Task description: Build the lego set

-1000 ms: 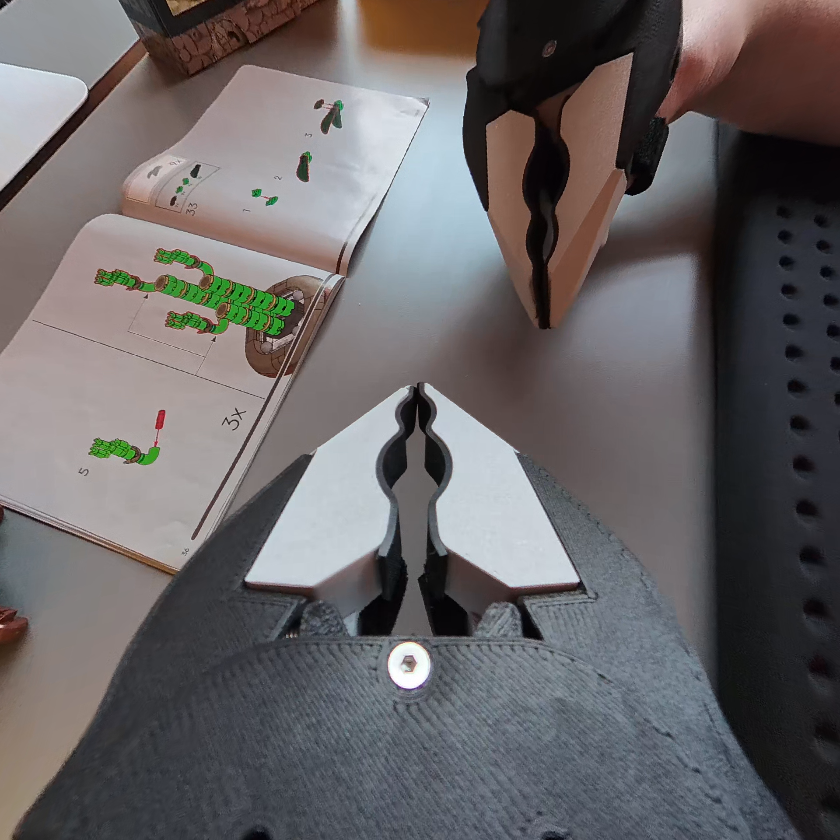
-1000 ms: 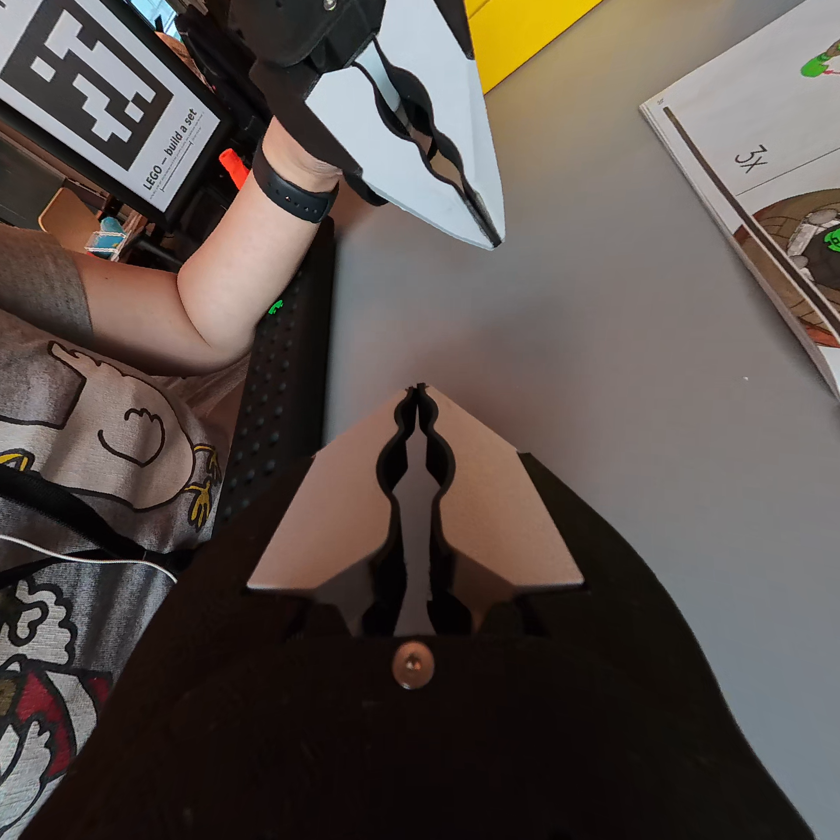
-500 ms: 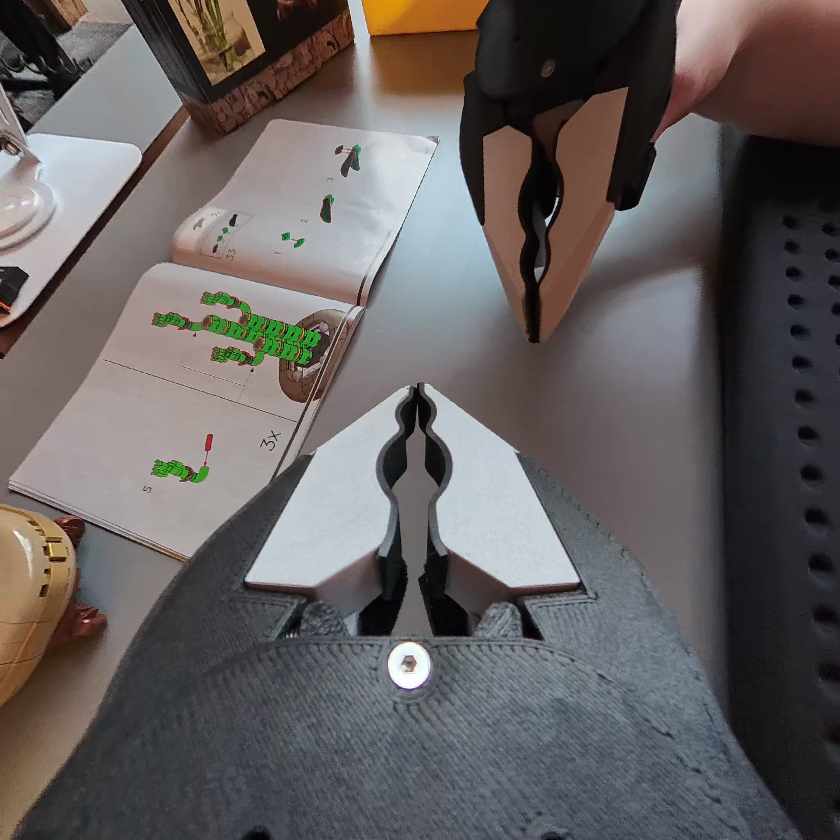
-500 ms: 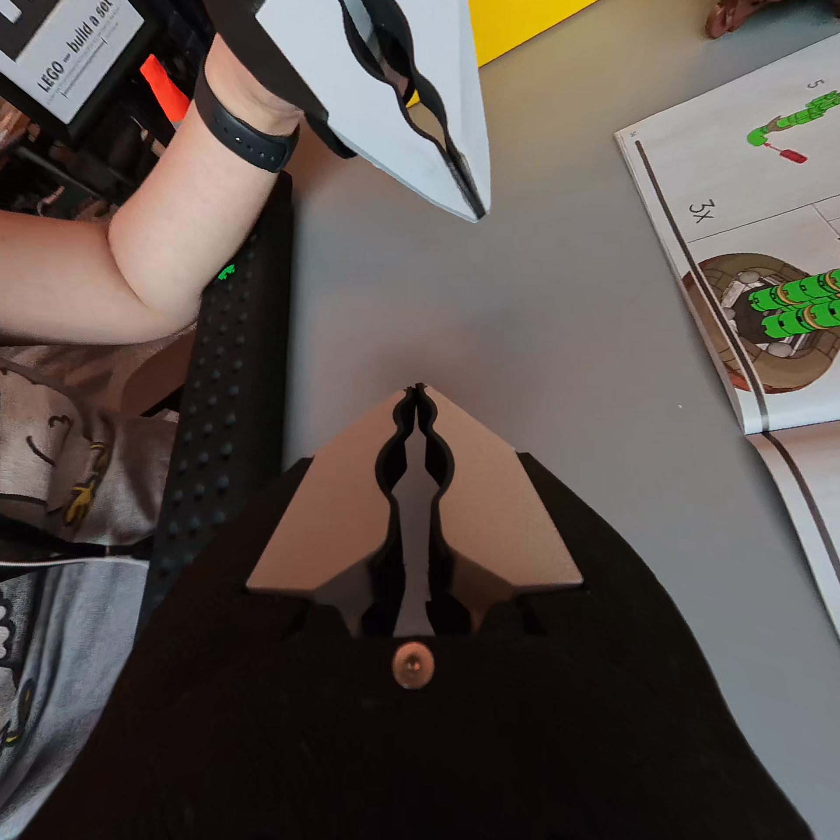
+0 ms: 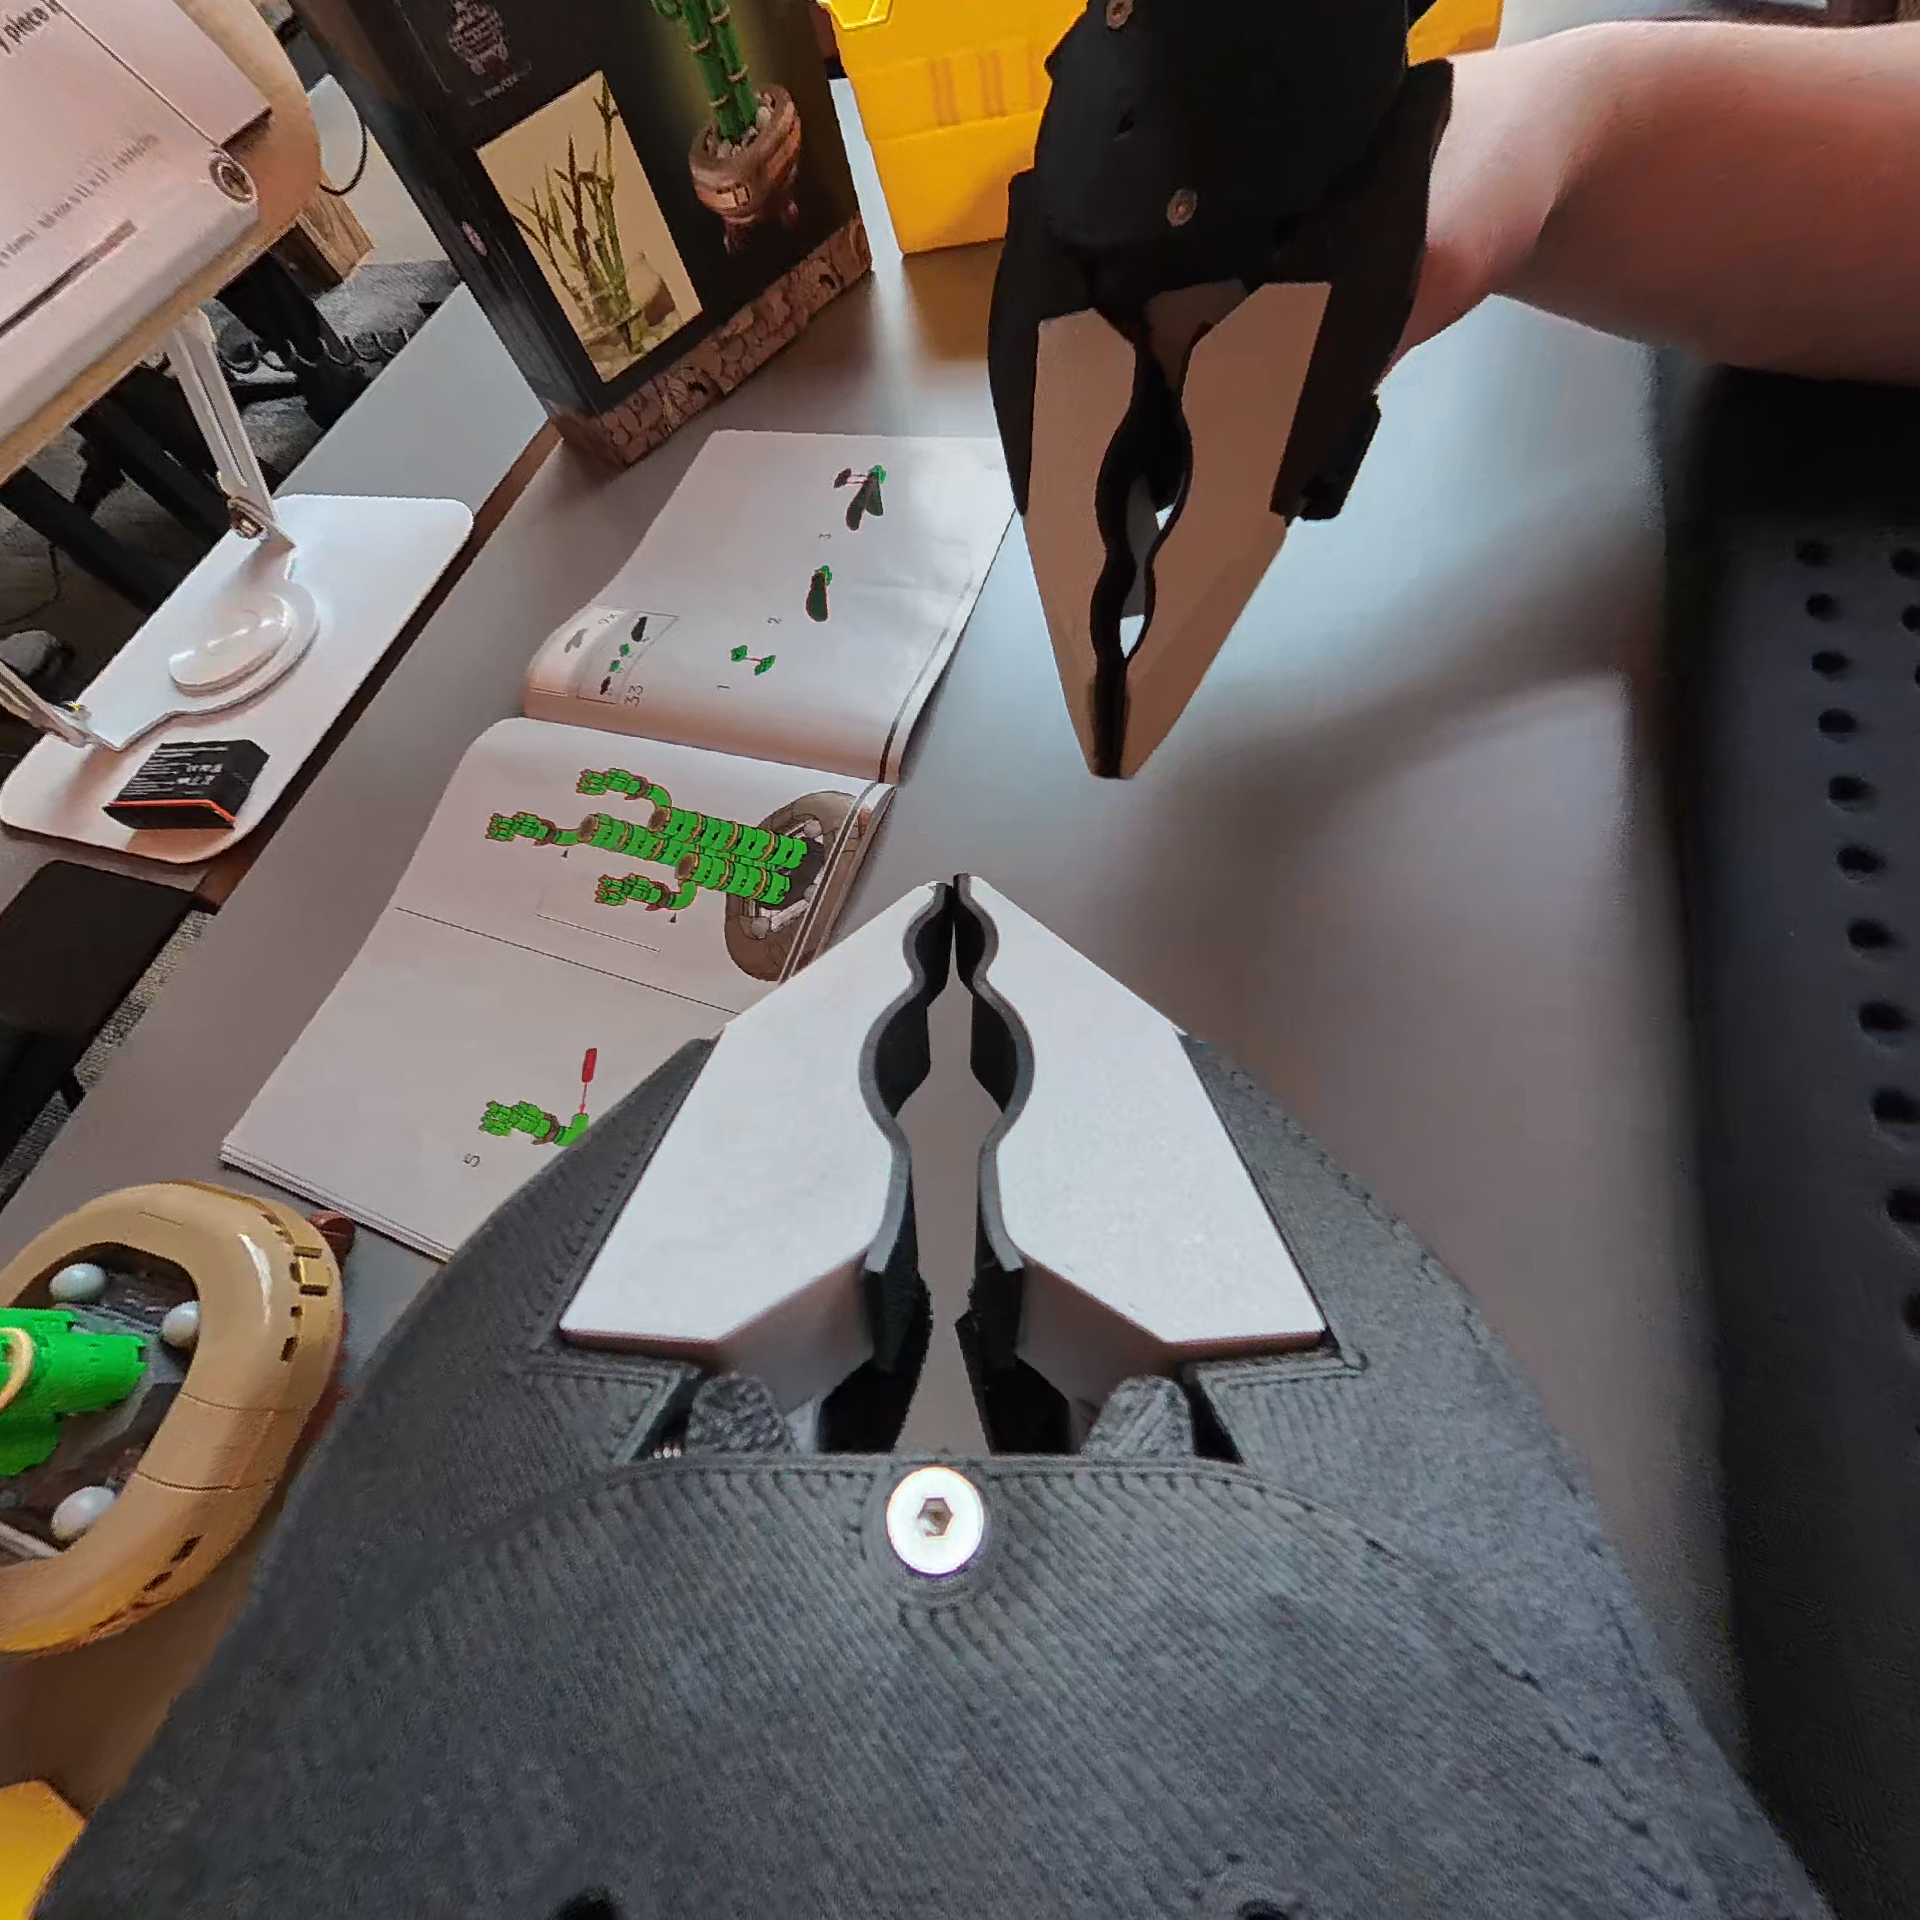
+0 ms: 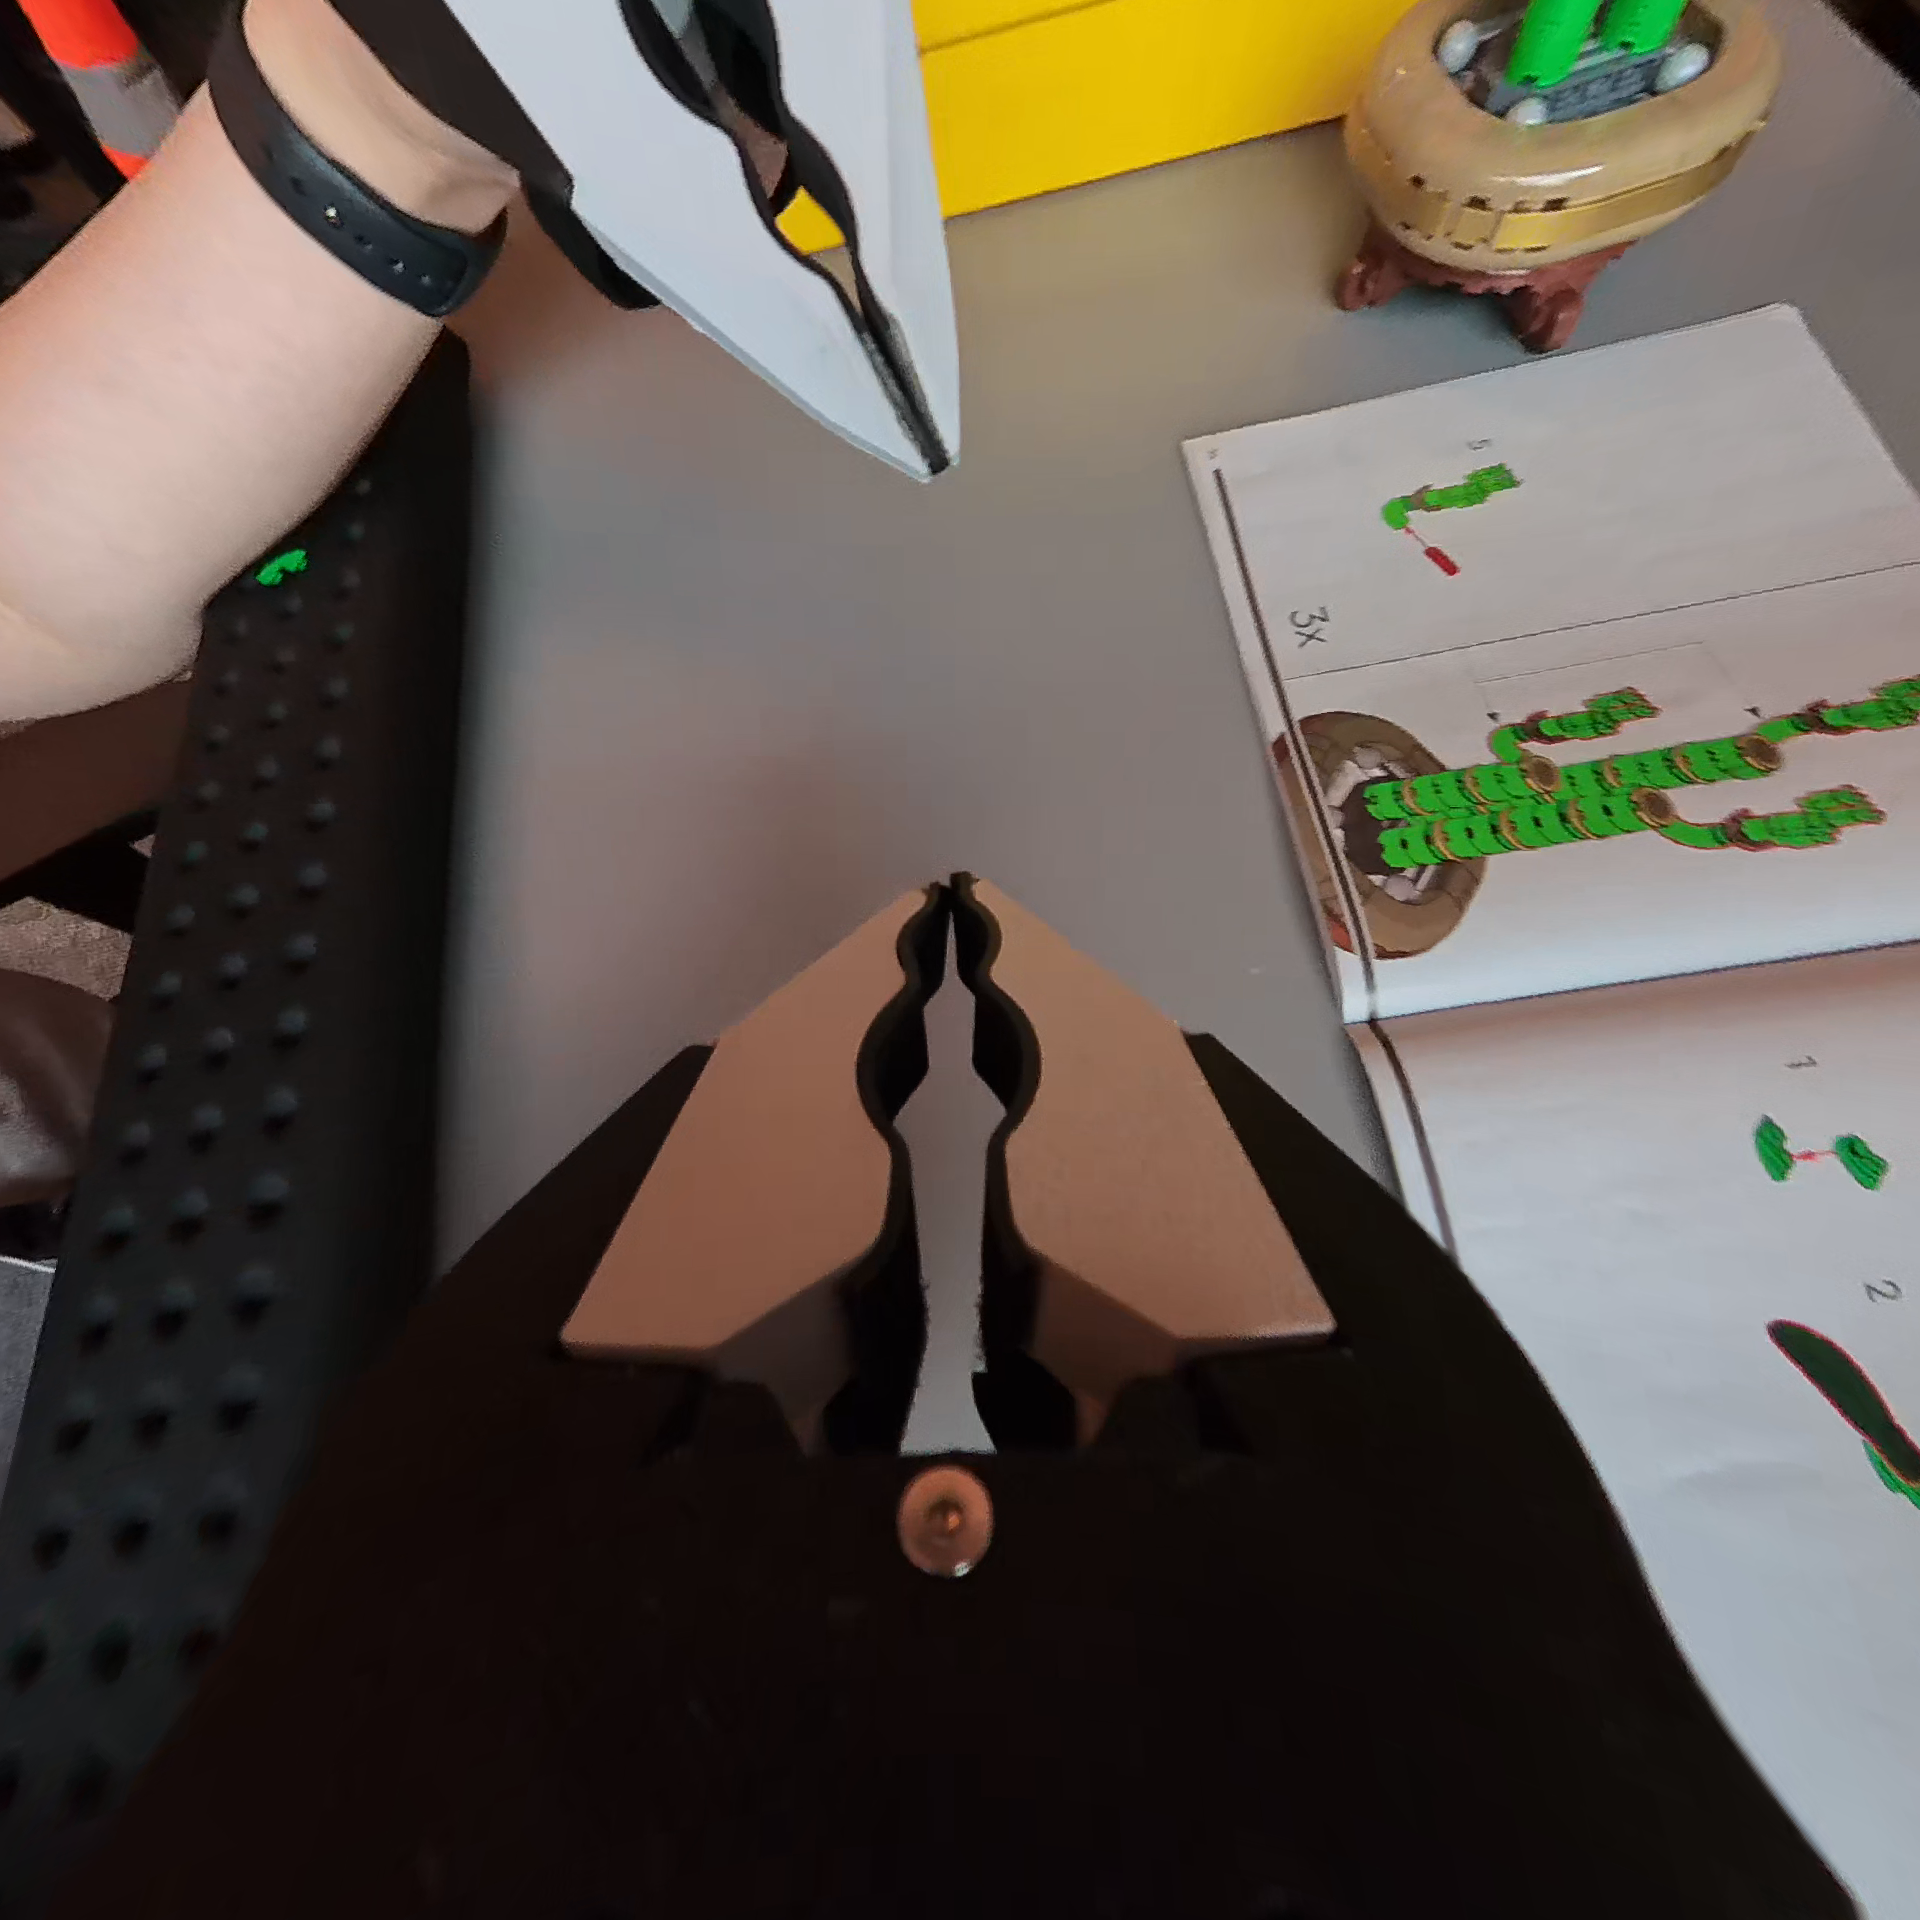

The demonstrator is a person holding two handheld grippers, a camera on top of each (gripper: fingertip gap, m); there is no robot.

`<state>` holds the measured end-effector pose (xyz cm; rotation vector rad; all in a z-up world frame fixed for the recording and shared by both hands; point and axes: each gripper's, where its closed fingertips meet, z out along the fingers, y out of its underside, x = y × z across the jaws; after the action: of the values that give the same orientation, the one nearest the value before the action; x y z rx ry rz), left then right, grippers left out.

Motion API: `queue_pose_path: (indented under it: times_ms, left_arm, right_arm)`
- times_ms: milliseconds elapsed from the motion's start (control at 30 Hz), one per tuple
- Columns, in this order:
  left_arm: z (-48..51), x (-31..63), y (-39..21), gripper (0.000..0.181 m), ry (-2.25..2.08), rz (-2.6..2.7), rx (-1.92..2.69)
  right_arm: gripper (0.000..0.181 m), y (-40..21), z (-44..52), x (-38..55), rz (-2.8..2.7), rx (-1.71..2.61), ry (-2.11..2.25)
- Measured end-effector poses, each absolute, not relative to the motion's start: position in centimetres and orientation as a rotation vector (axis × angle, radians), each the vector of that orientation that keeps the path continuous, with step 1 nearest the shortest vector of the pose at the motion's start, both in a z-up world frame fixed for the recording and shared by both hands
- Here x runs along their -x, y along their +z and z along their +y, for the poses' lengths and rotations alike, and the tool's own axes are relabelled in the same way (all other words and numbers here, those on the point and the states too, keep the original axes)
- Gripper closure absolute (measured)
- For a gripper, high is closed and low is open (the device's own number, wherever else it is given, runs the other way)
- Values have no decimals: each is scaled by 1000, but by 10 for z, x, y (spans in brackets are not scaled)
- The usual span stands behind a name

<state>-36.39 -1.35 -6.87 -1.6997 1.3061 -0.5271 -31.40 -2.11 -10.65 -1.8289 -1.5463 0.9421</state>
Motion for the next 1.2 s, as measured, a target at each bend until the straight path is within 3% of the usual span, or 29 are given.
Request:
queue_pose_path:
  times_ms: [533, 1200]
  left_arm:
    - [-2, 369, -64, 181, -452, 1322, 1730]
    - [-7, 372, -83, 181, -347, 1256, 1671]
  right_arm:
    - [181, -85, -1, 302, -1429, 1781, 957]
    - [179, -118, -8, 308, -1509, 1802, 880]
